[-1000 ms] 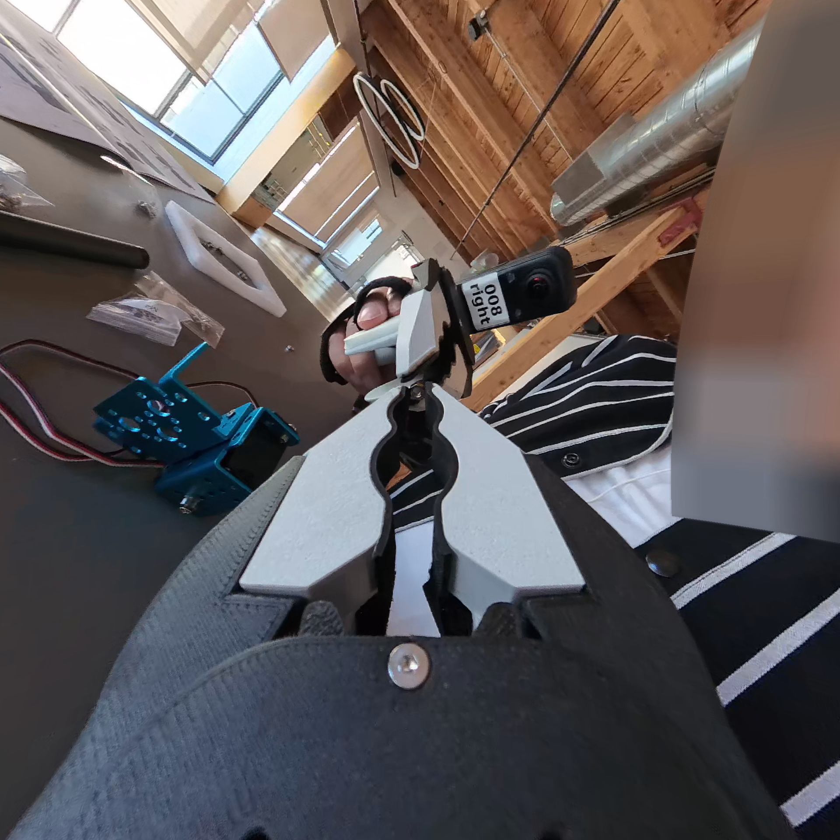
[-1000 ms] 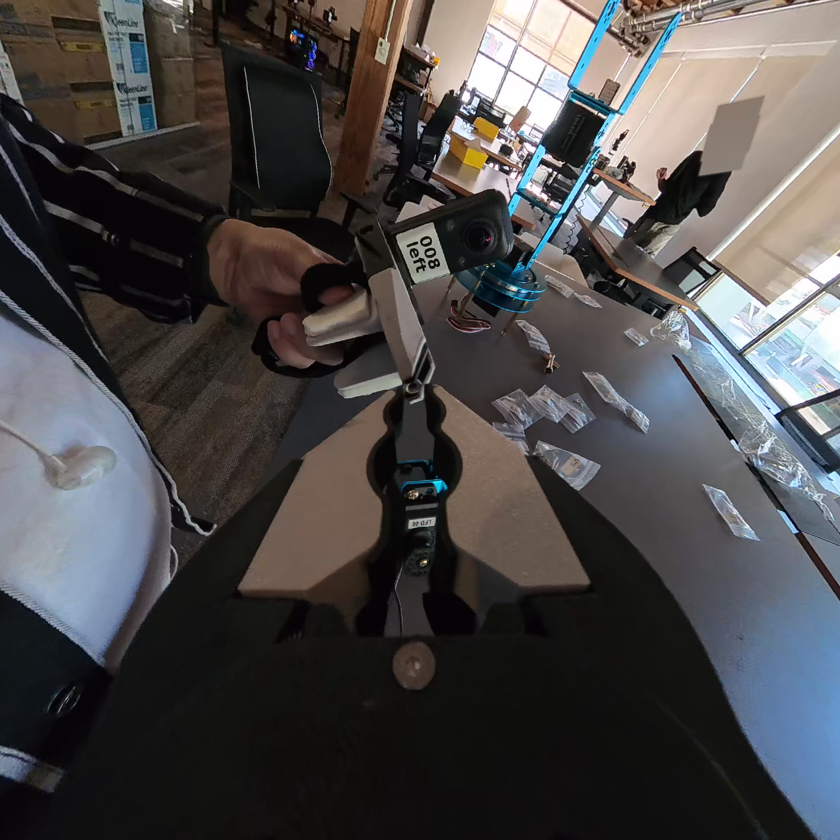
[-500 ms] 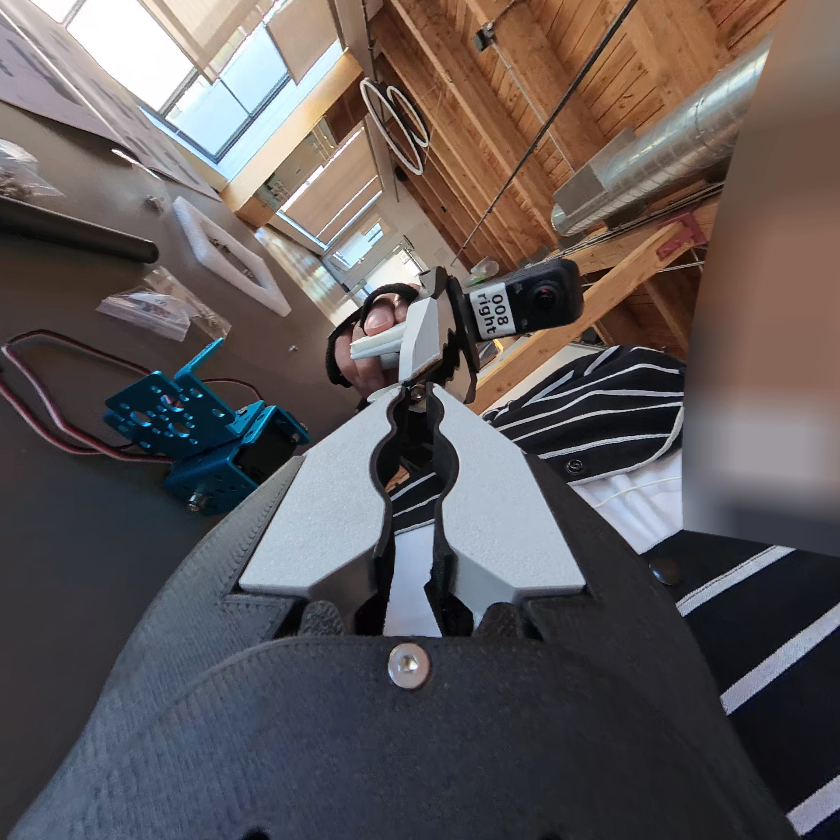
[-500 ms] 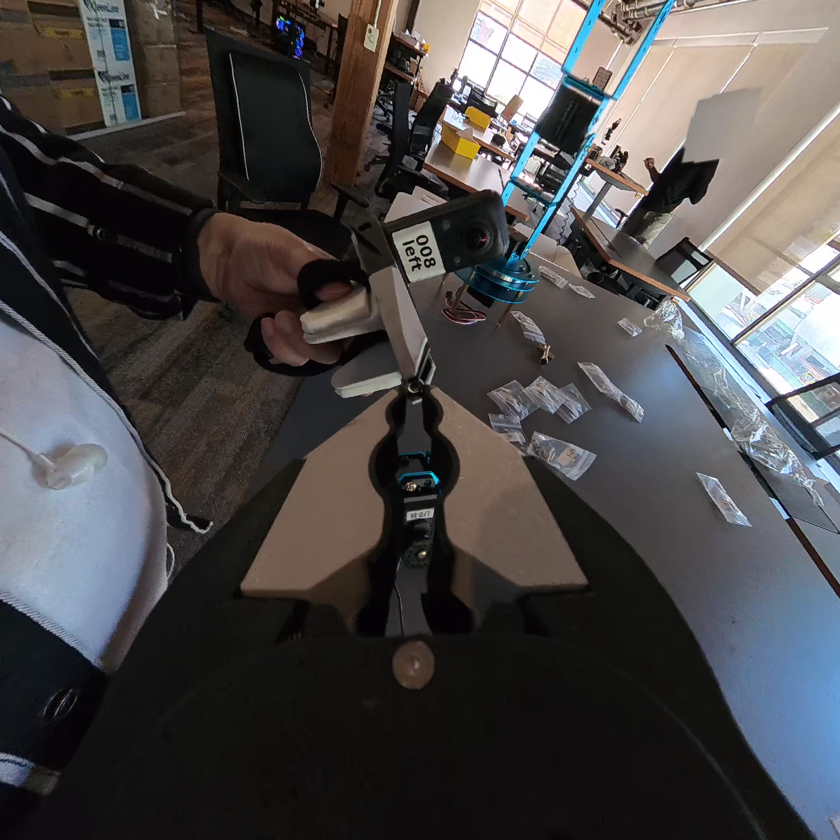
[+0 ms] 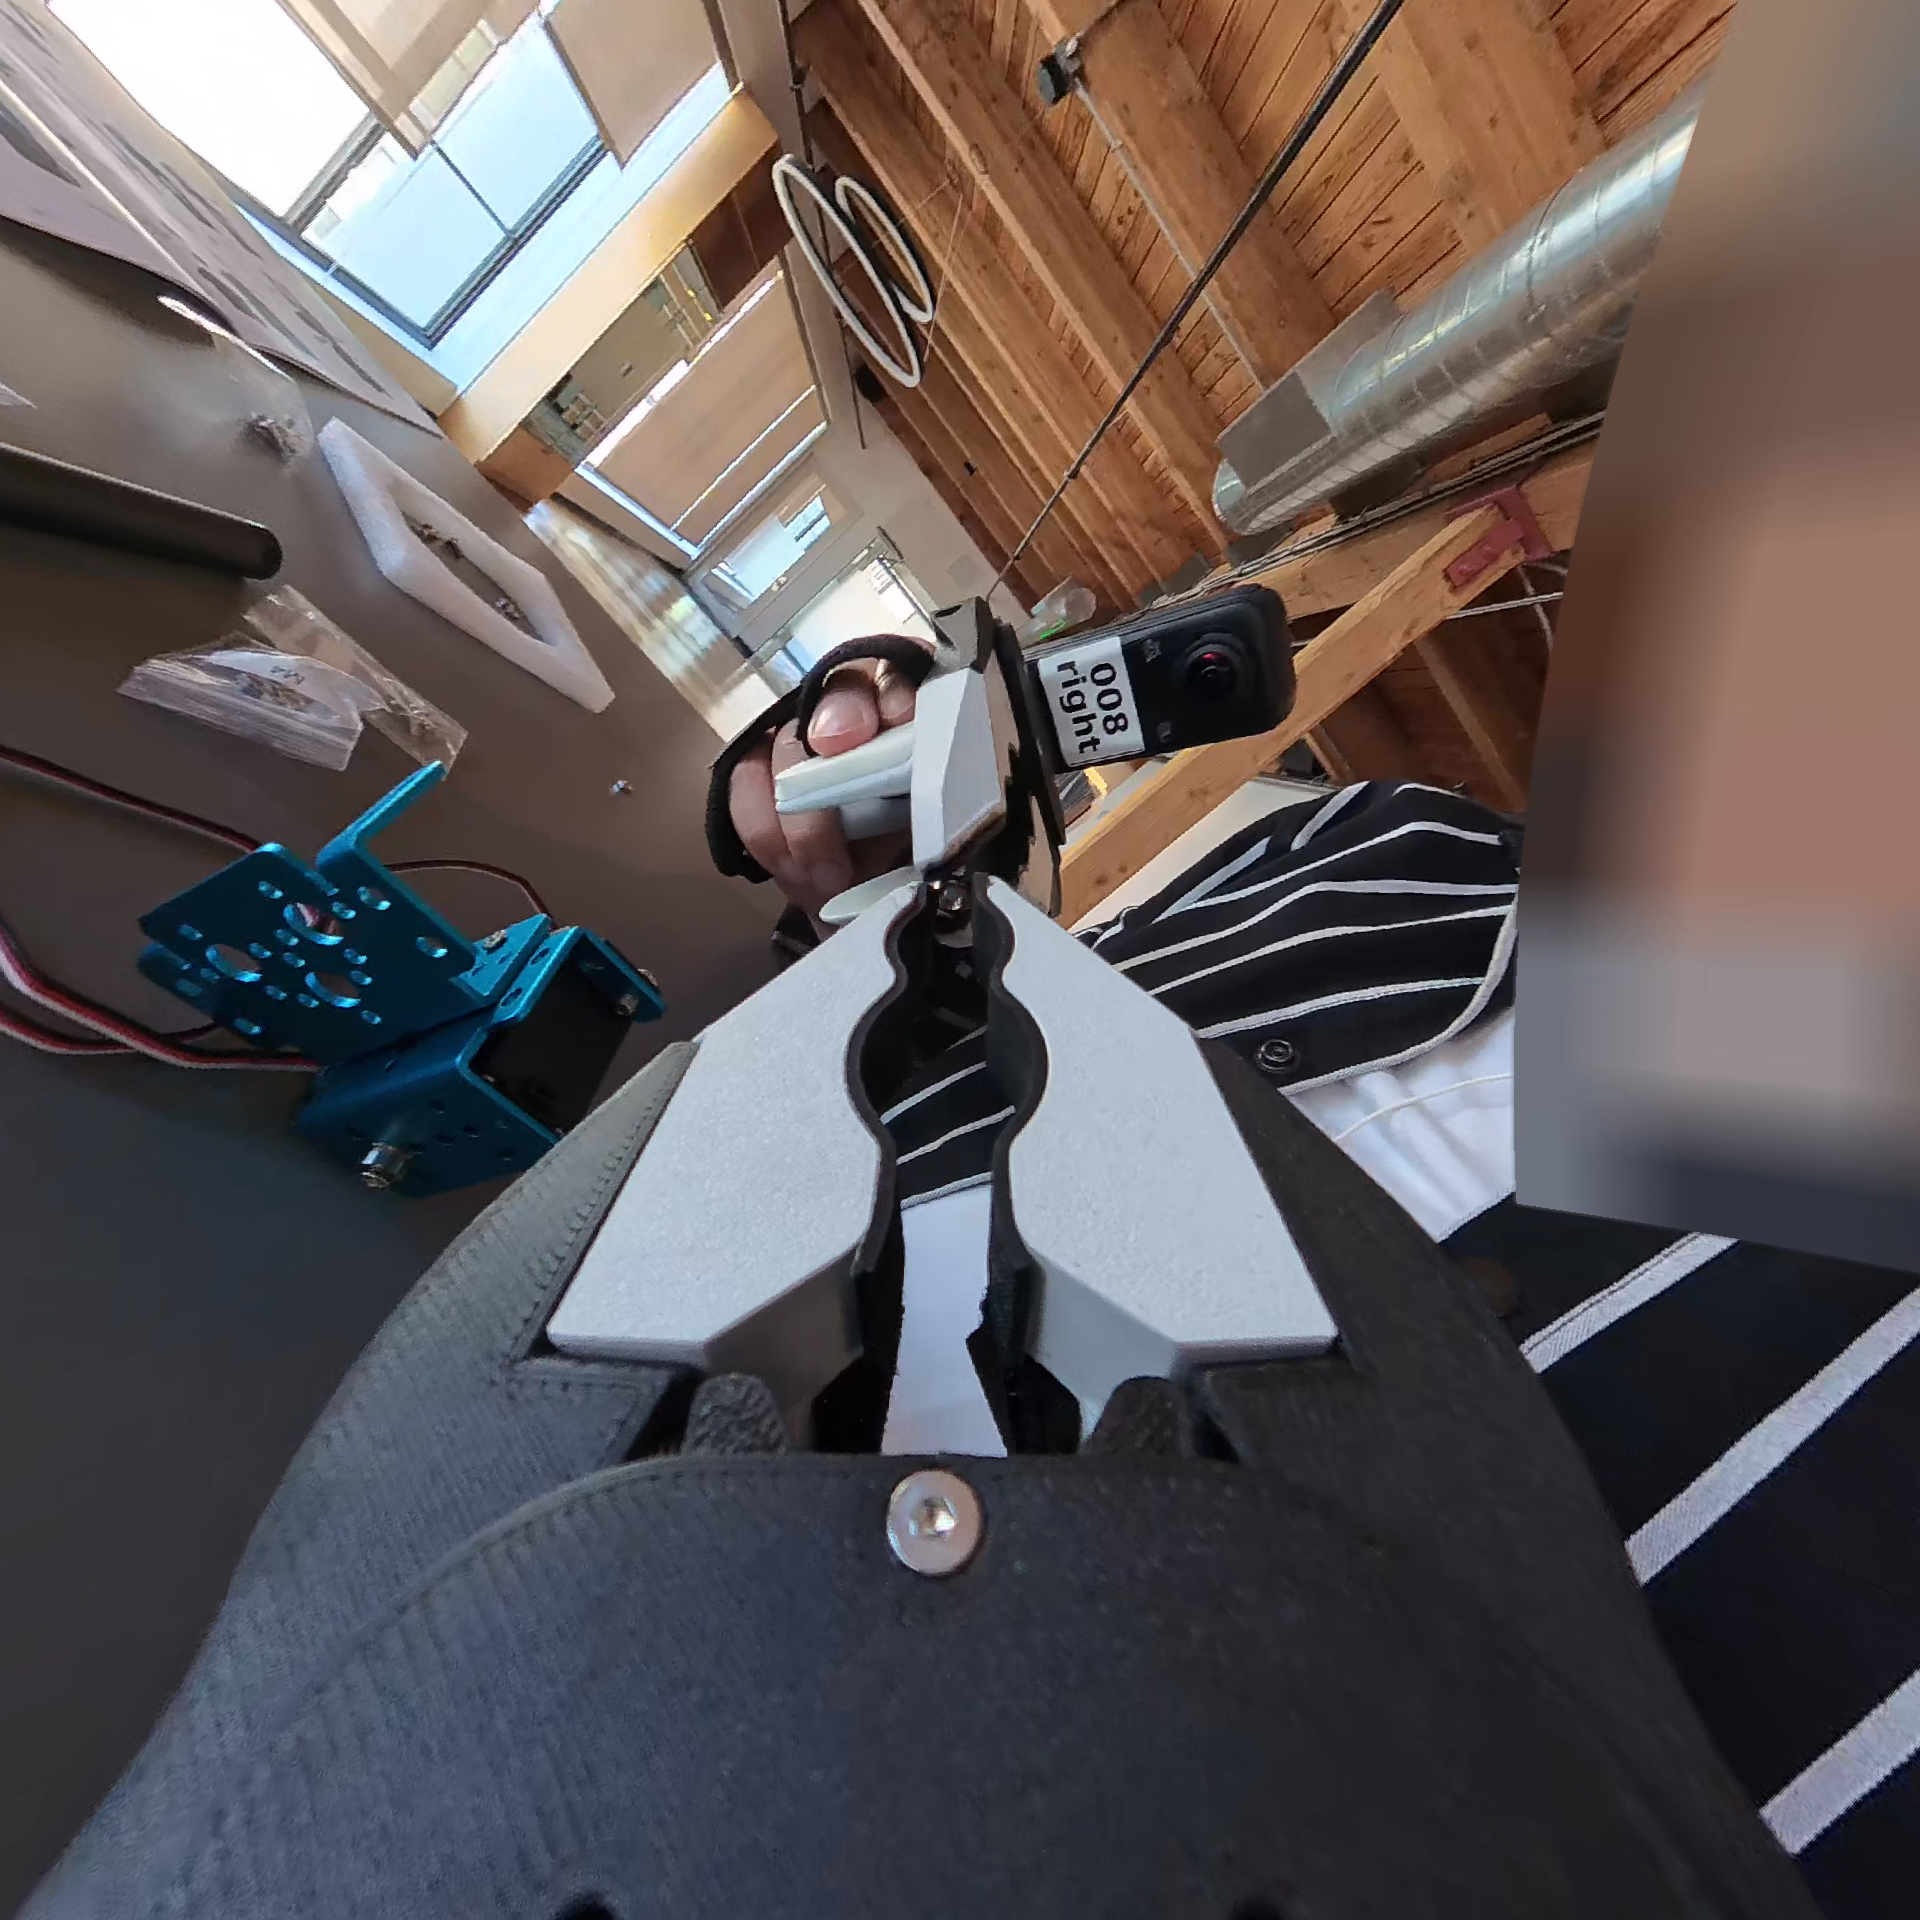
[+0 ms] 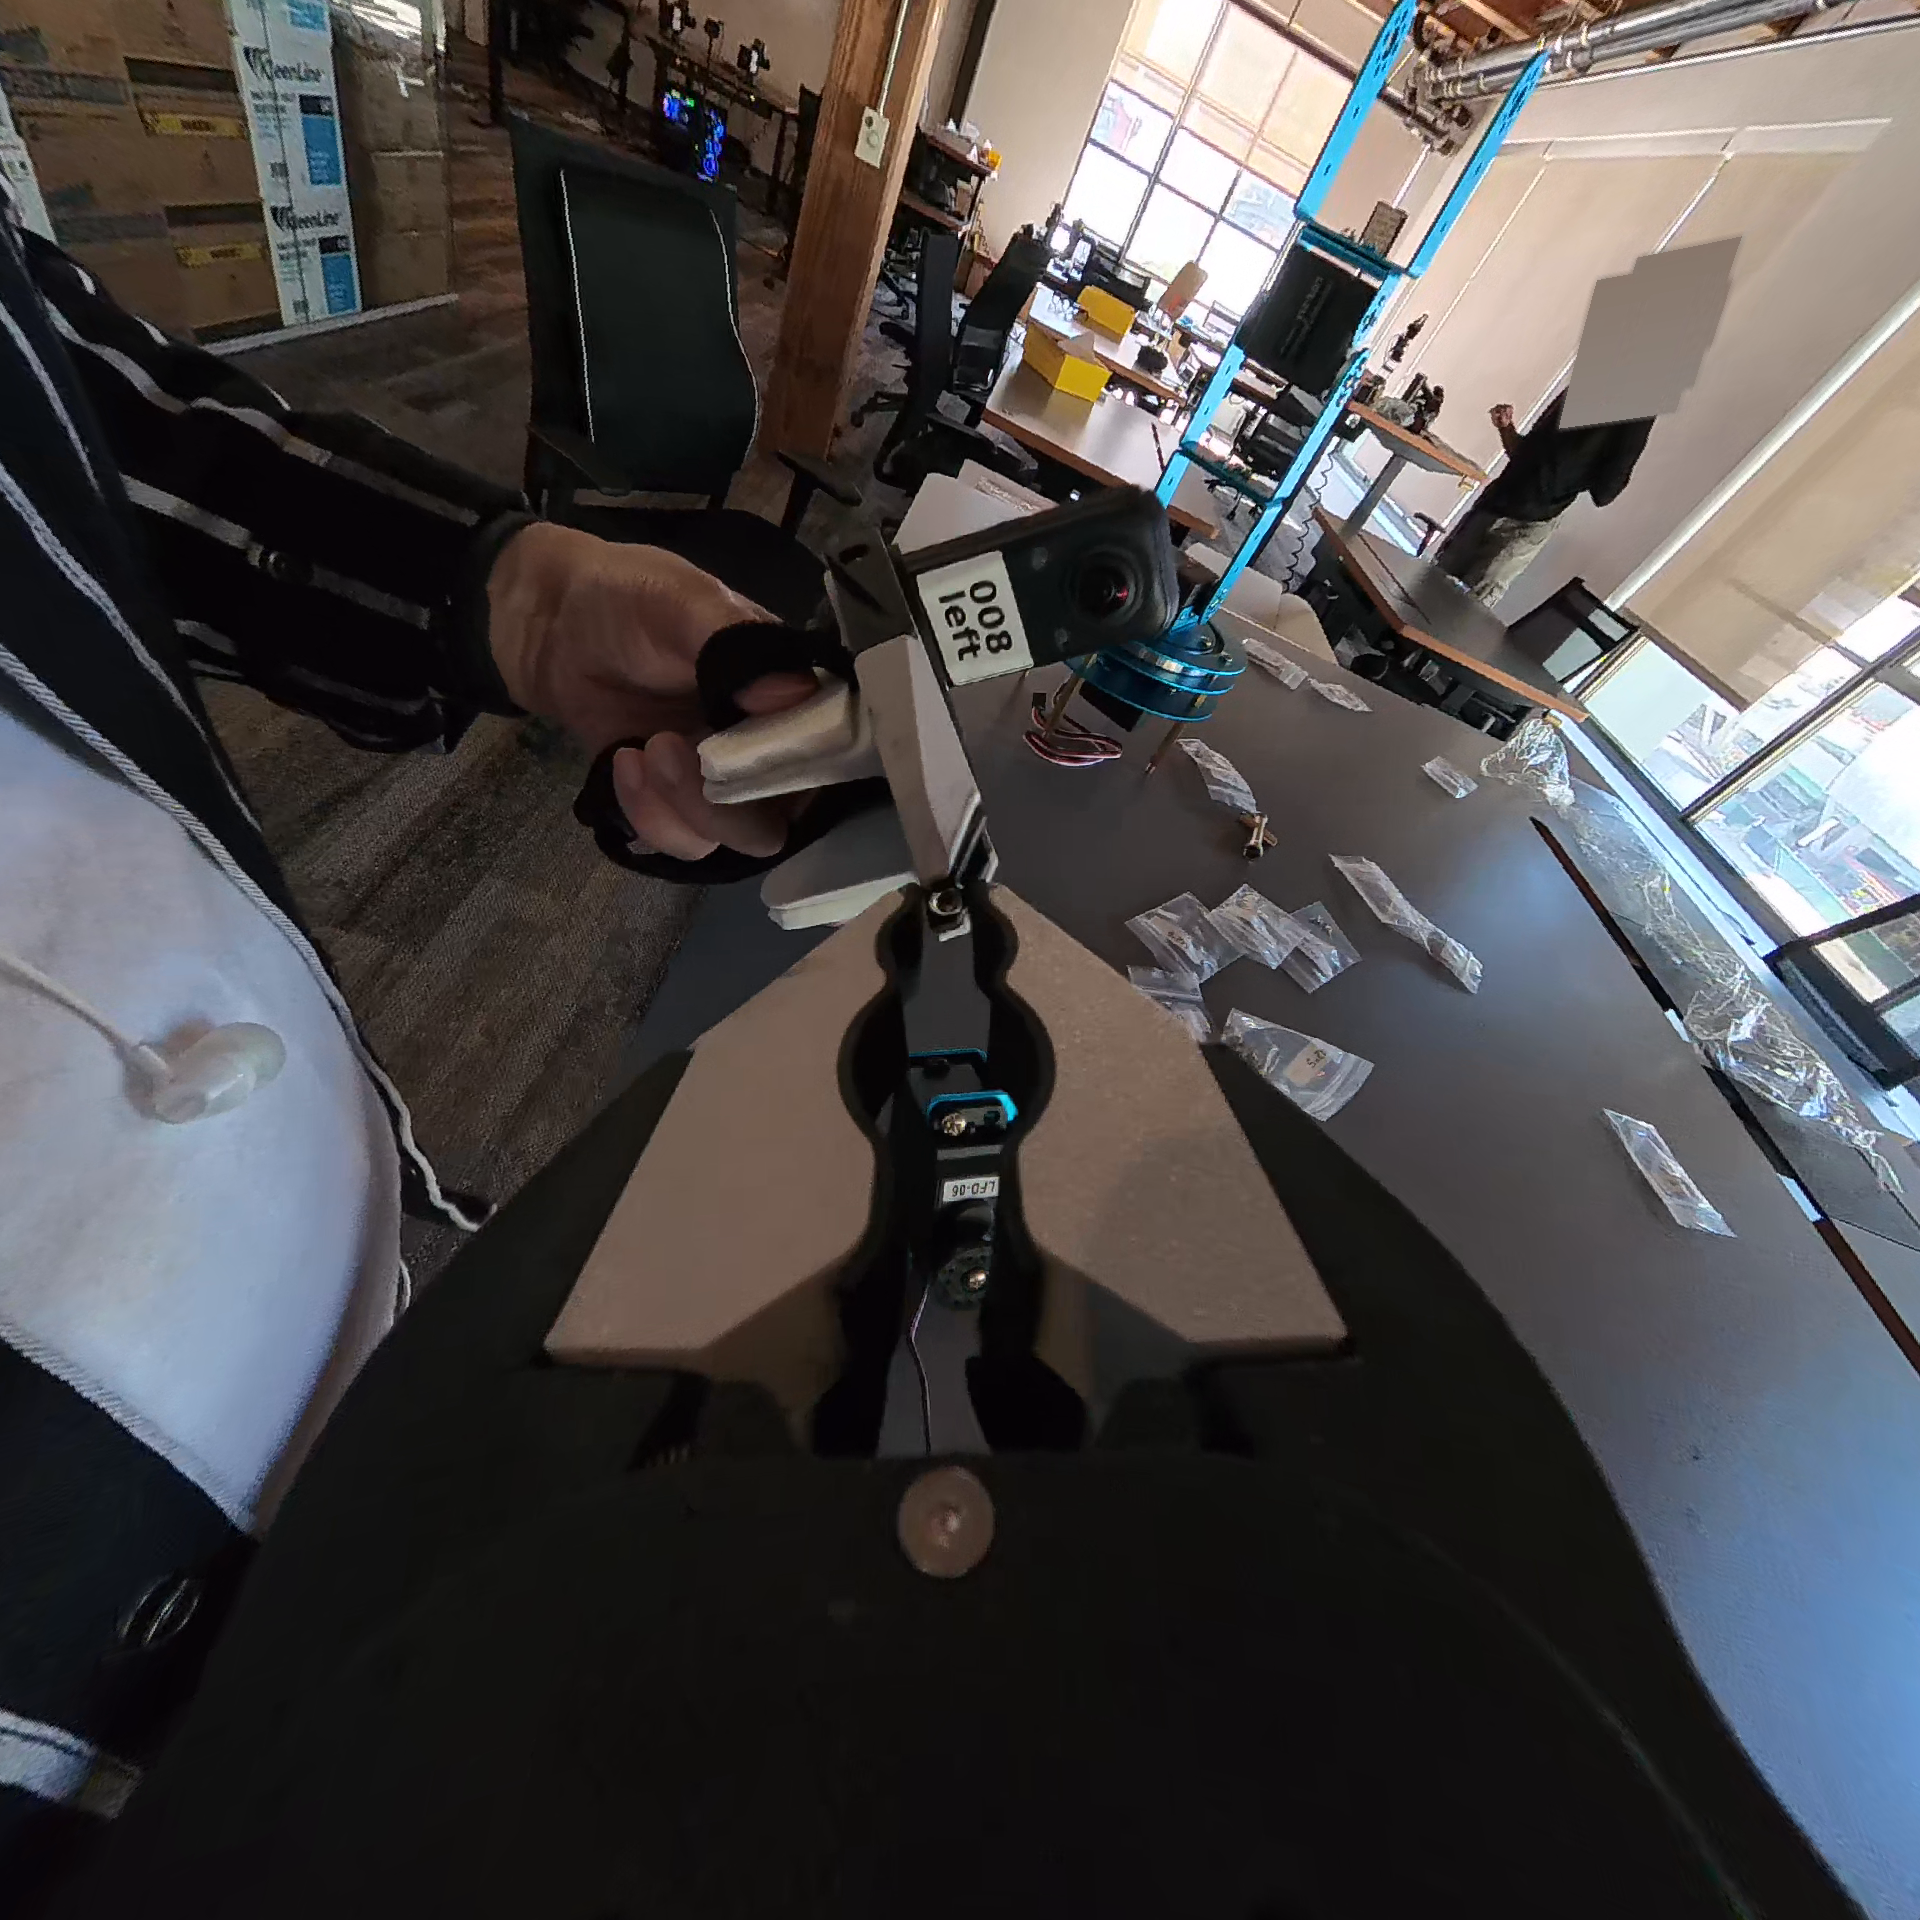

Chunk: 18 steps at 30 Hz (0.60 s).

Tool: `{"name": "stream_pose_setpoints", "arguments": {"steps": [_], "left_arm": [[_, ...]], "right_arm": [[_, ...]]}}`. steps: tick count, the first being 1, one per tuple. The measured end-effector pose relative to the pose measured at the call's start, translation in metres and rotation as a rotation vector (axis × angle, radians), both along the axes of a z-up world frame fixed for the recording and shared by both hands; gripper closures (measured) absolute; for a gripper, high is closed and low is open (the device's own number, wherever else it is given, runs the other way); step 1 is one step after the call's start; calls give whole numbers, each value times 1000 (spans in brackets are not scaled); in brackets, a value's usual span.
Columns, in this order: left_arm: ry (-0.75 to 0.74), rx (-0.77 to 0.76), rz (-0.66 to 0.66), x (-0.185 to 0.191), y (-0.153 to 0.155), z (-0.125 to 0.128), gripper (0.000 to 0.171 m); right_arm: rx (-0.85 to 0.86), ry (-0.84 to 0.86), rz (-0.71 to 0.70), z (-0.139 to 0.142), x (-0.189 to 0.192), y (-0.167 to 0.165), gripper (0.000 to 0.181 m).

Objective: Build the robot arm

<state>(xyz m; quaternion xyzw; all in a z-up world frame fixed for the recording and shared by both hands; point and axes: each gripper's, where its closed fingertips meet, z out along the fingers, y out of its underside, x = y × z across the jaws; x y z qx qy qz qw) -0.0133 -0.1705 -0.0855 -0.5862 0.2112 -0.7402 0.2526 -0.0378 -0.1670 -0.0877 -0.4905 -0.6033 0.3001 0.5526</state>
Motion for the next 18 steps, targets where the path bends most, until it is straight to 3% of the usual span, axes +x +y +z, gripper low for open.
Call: {"name": "stream_pose_setpoints", "arguments": {"steps": [12,18], "left_arm": [[61,64,113,-16,7,8,161],[278,119,208,-8,15,-9,166]], "right_arm": [[42,-63,-80,2,1,11,176],[132,-159,-144,-8,-2,17,176]]}}
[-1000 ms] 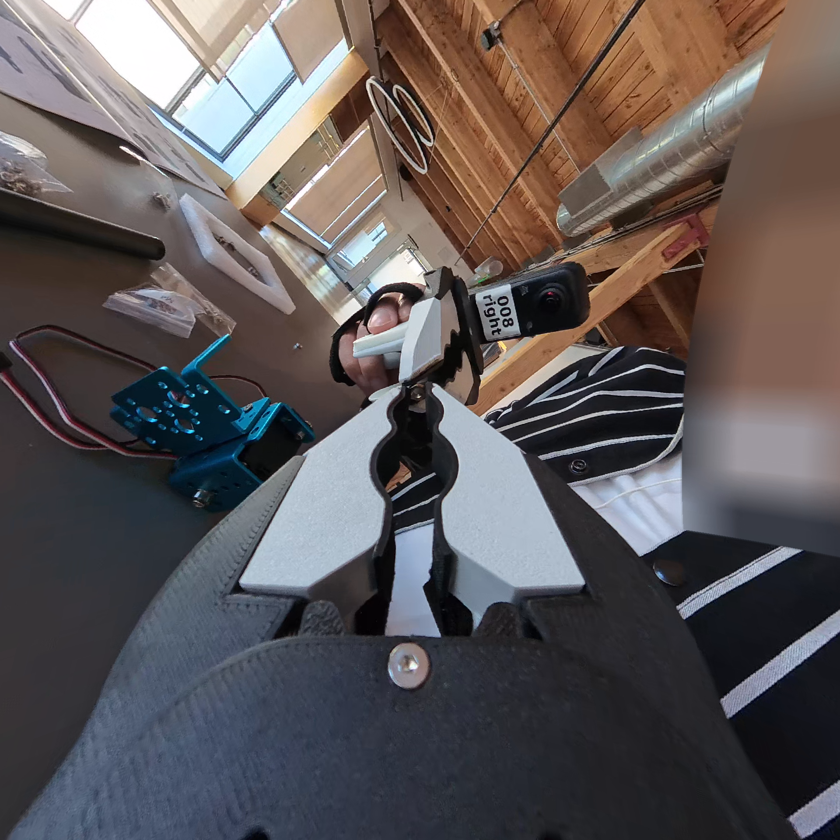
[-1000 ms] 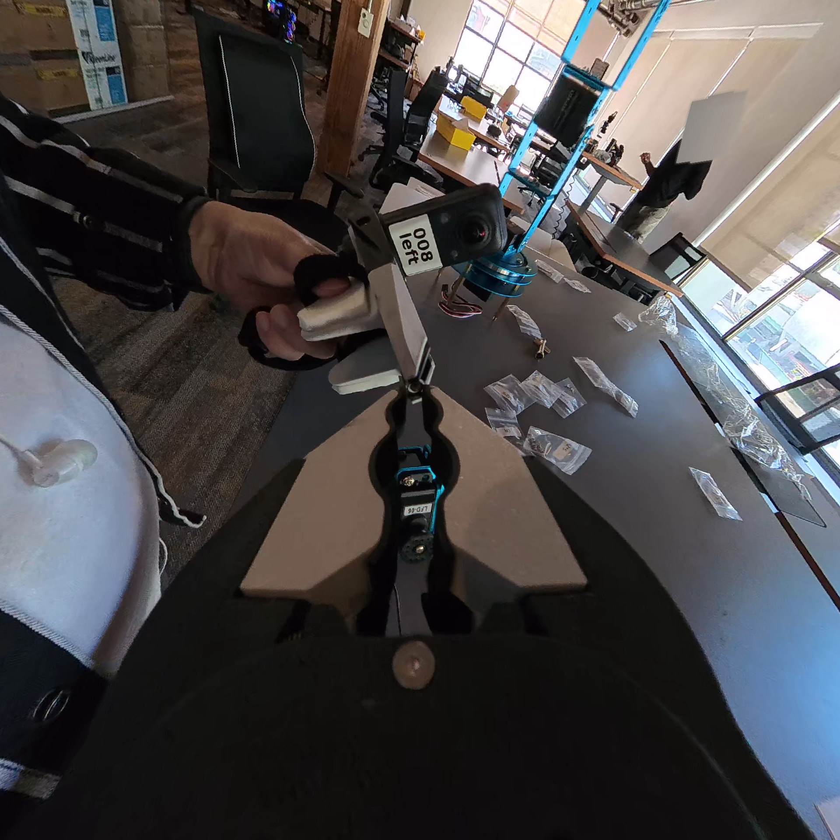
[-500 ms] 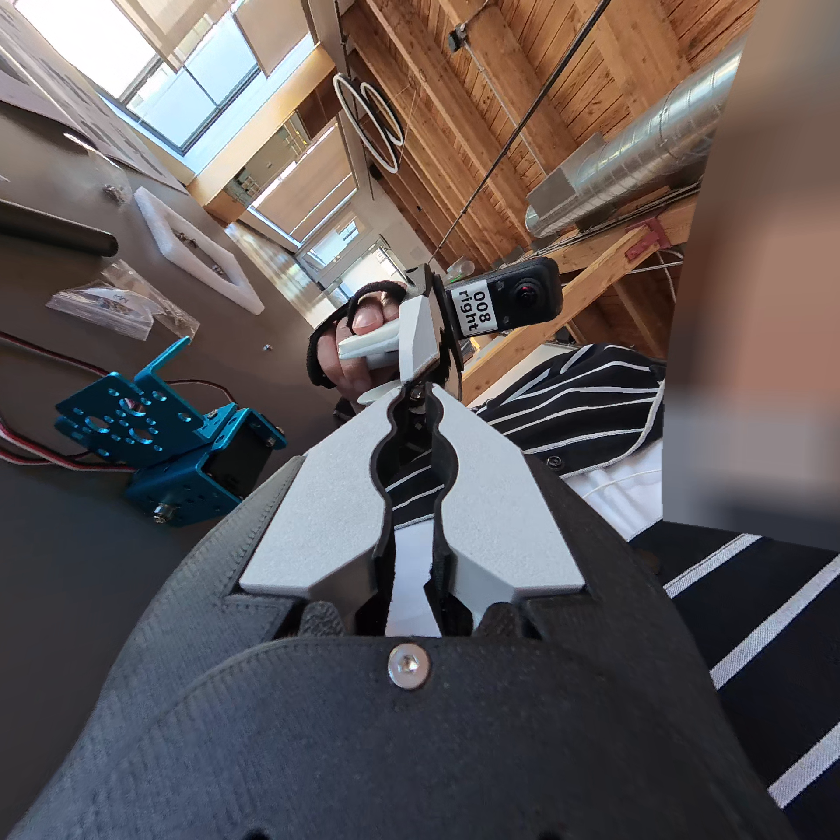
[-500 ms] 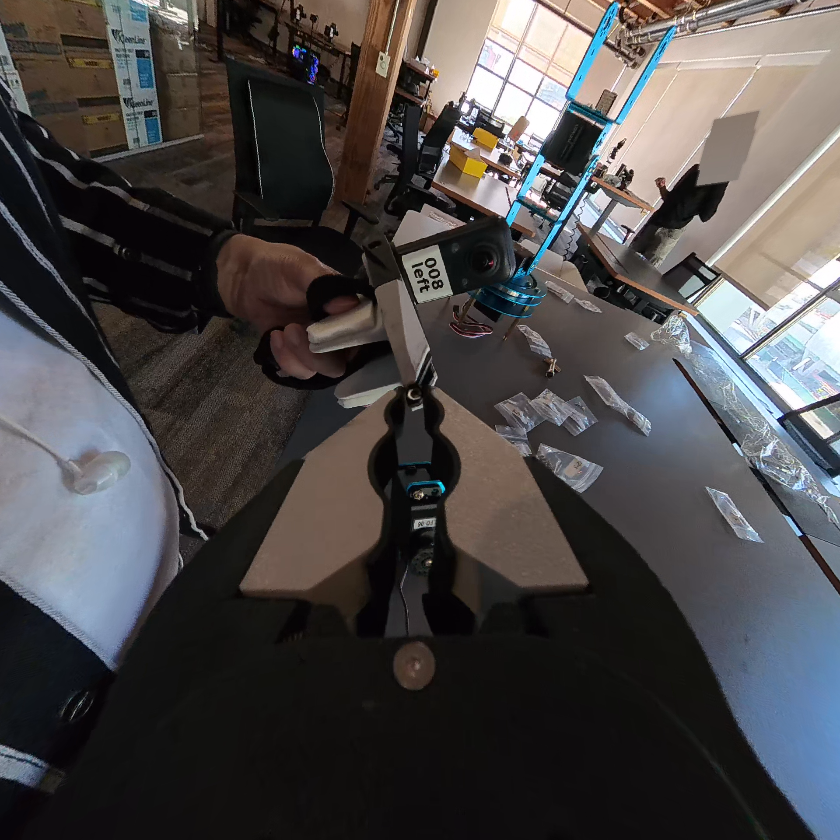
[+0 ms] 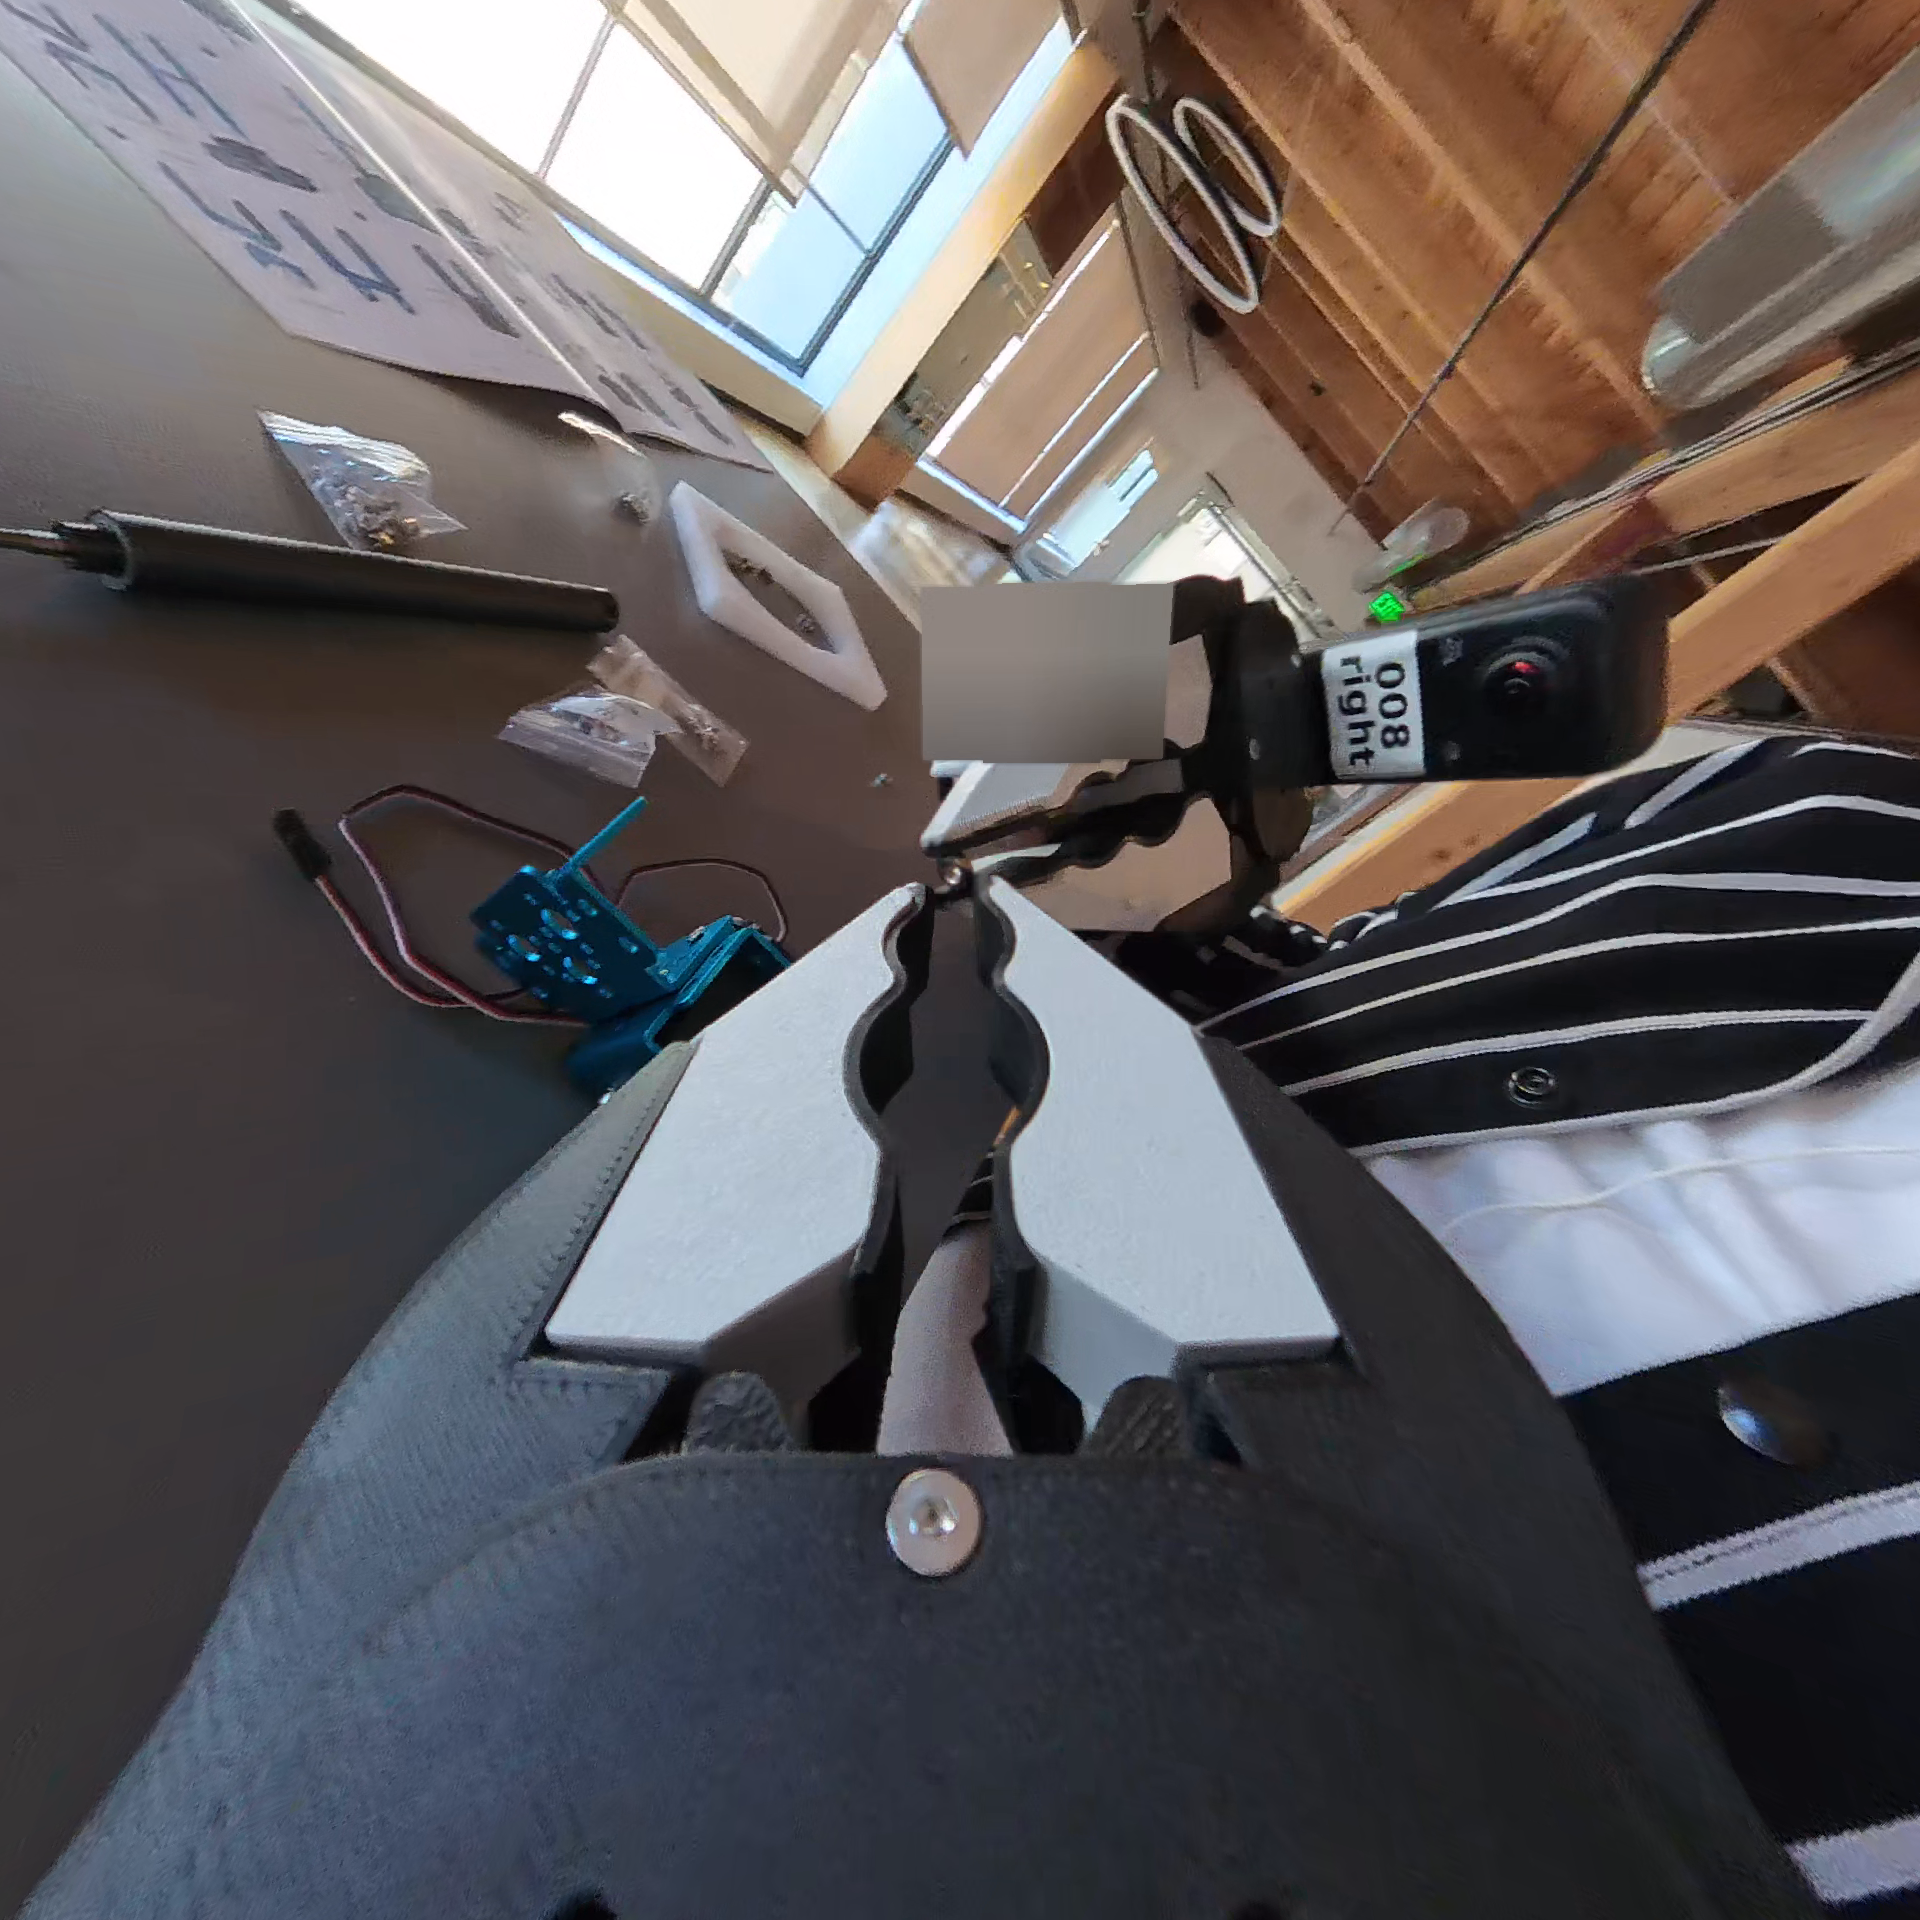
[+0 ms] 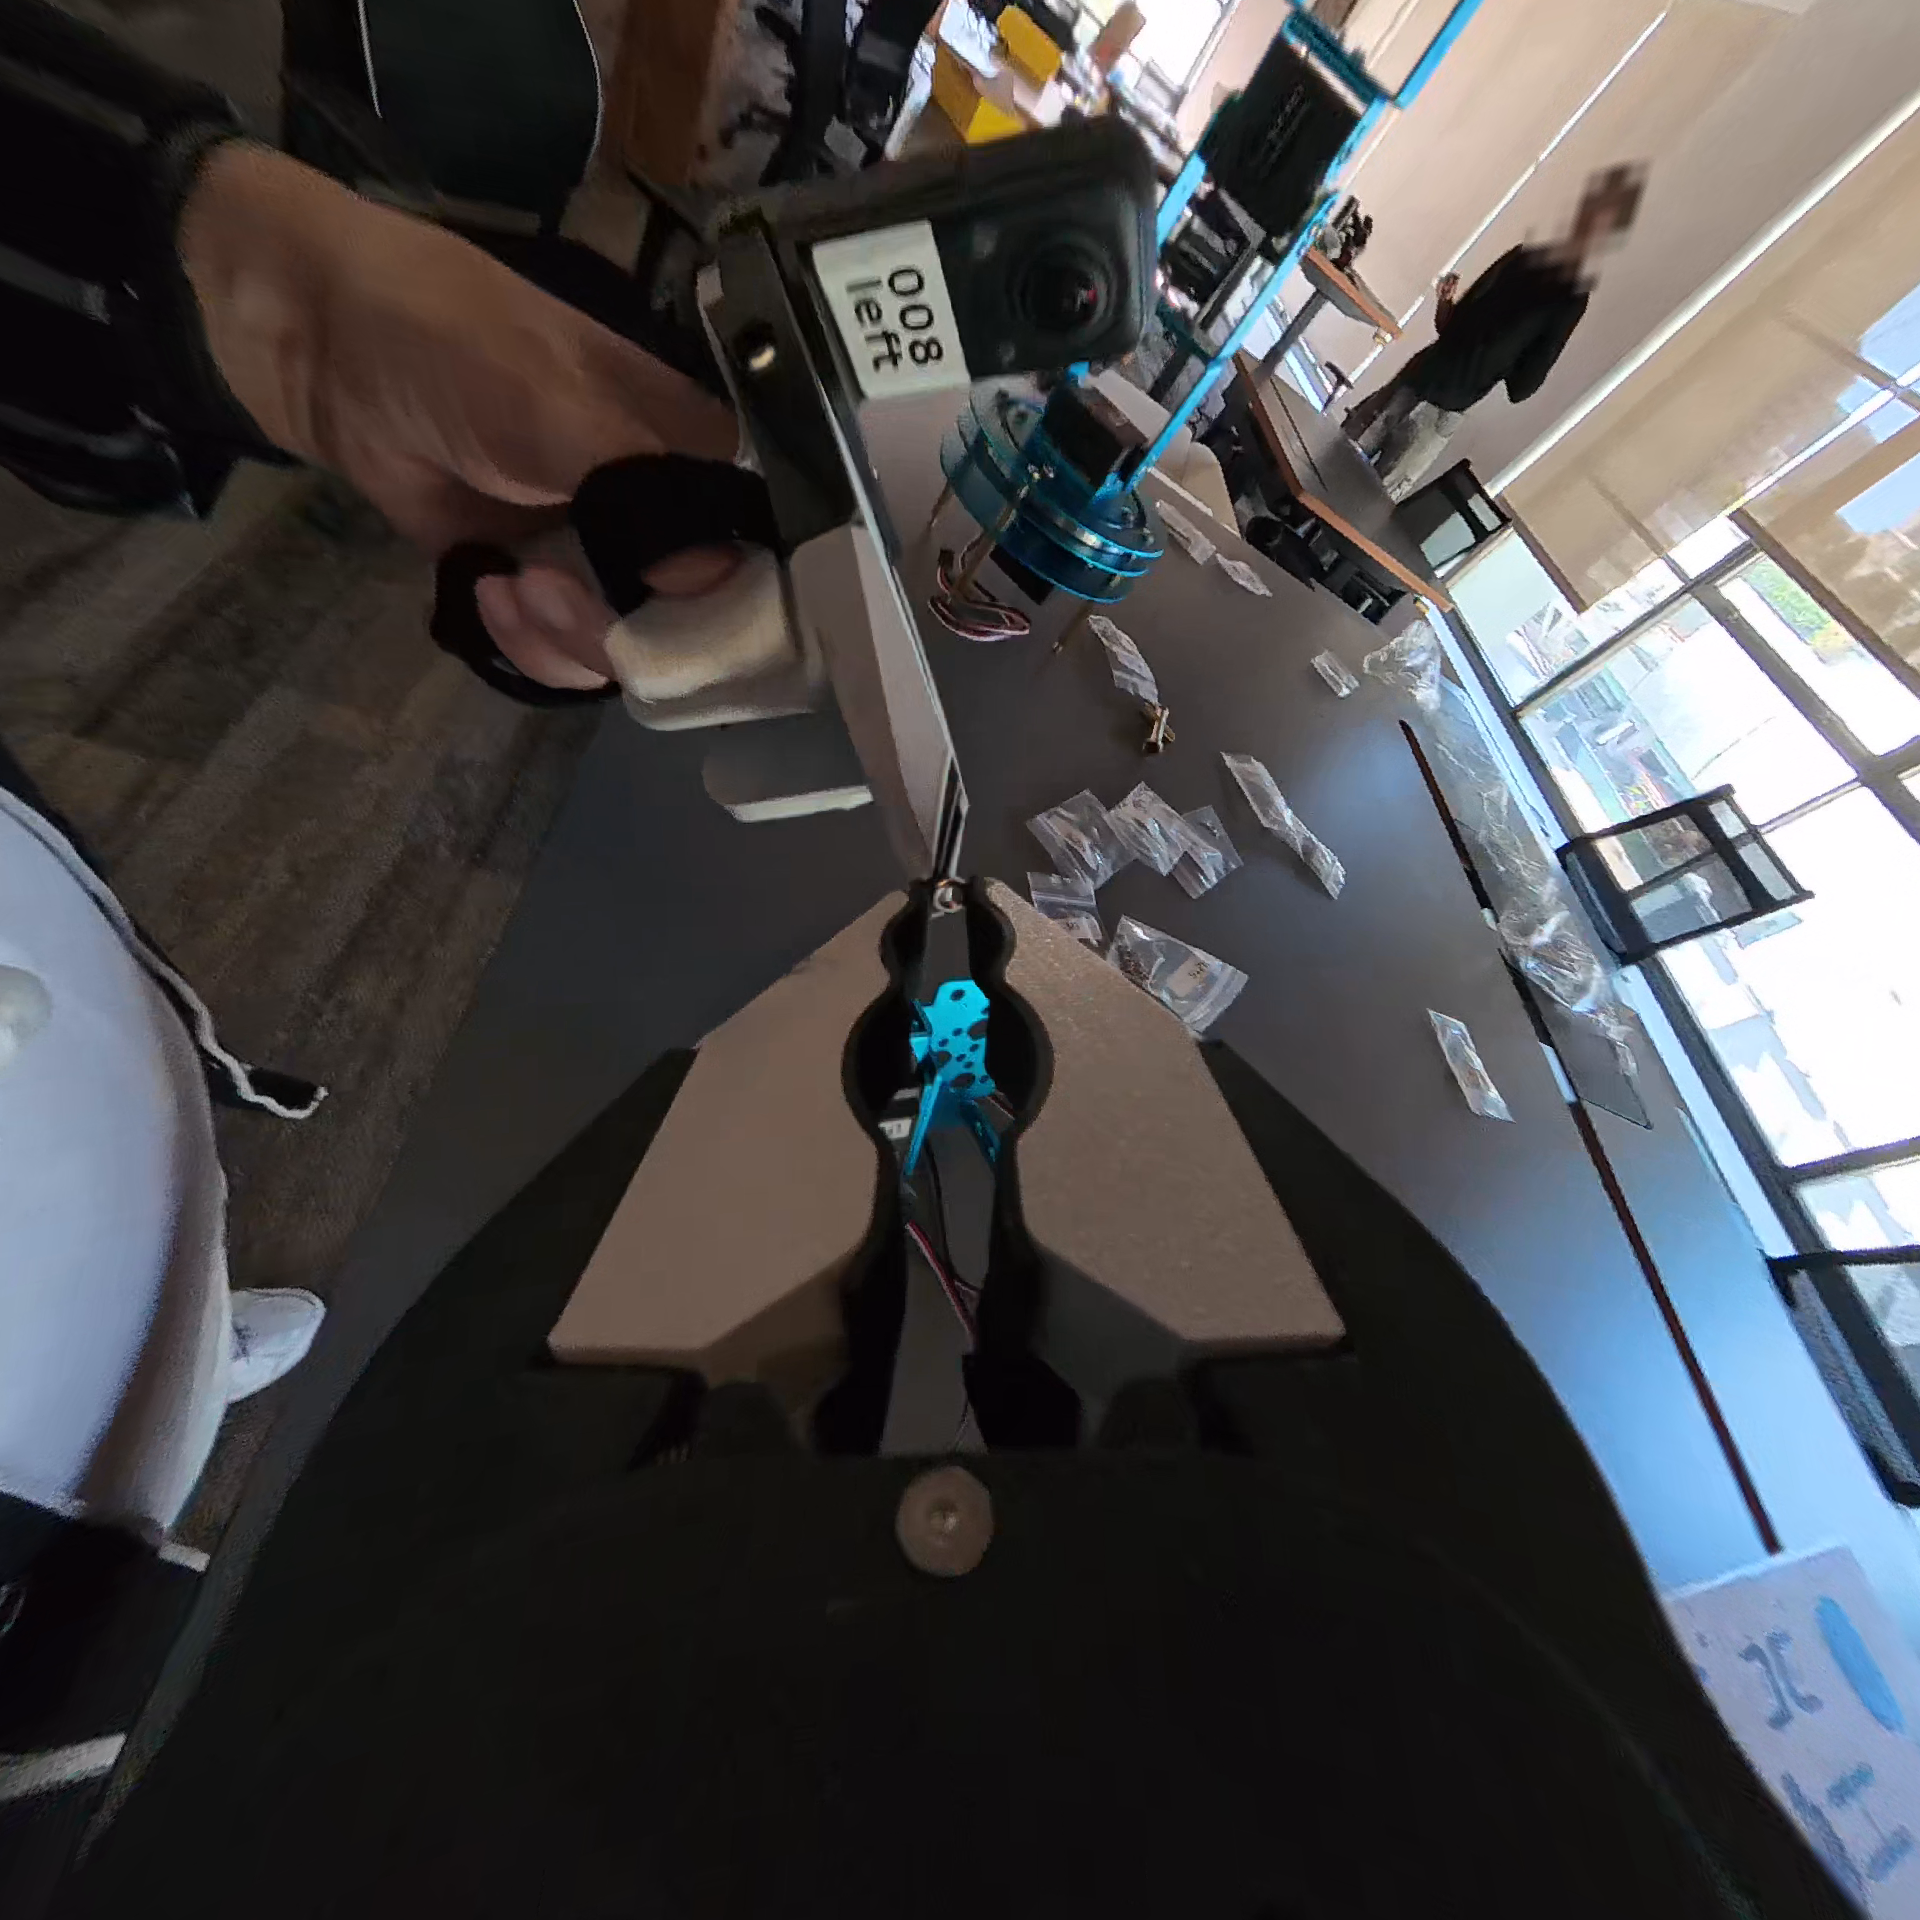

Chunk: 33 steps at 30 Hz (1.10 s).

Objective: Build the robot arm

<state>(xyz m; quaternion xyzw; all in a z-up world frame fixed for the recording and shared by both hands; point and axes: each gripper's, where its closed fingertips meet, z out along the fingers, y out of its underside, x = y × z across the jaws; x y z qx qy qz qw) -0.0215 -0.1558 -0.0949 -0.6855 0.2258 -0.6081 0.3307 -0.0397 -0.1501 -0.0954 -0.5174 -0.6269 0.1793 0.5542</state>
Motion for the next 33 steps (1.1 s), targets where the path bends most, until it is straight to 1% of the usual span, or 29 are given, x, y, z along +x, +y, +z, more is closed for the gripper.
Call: {"name": "stream_pose_setpoints", "arguments": {"steps": [2,6,8,10,12,15,18,22,25,26,28,33], "left_arm": [[29,-2,15,0,1,-2,168],[50,5,23,-1,3,-5,168],[23,13,20,-3,5,-2,167],[-39,15,-2,-4,3,6,155],[-85,25,-32,-4,-1,10,154],[-138,71,-53,-3,-4,13,164],[-198,98,-74,-4,-6,17,171],[-181,106,-69,-7,-4,12,171],[-187,104,-93,-4,-7,13,164],[-193,89,-94,-4,-6,13,164],[-199,64,-84,-4,-2,12,171],[-165,45,-82,-3,-1,8,171]], "right_arm": [[24,-23,-11,-3,0,2,176],[16,-31,-7,-6,-1,3,176],[-16,-10,3,-4,-2,3,176],[-41,20,17,0,-3,2,176],[-65,49,39,5,-4,-2,176],[-128,105,99,10,-6,-11,176],[-165,131,108,13,-5,-11,176],[-172,121,112,12,-3,-12,176],[-162,105,109,9,-2,-13,176],[-163,102,107,8,-2,-12,176],[-156,97,95,6,-2,-10,176],[-124,81,78,2,0,-8,176]]}}
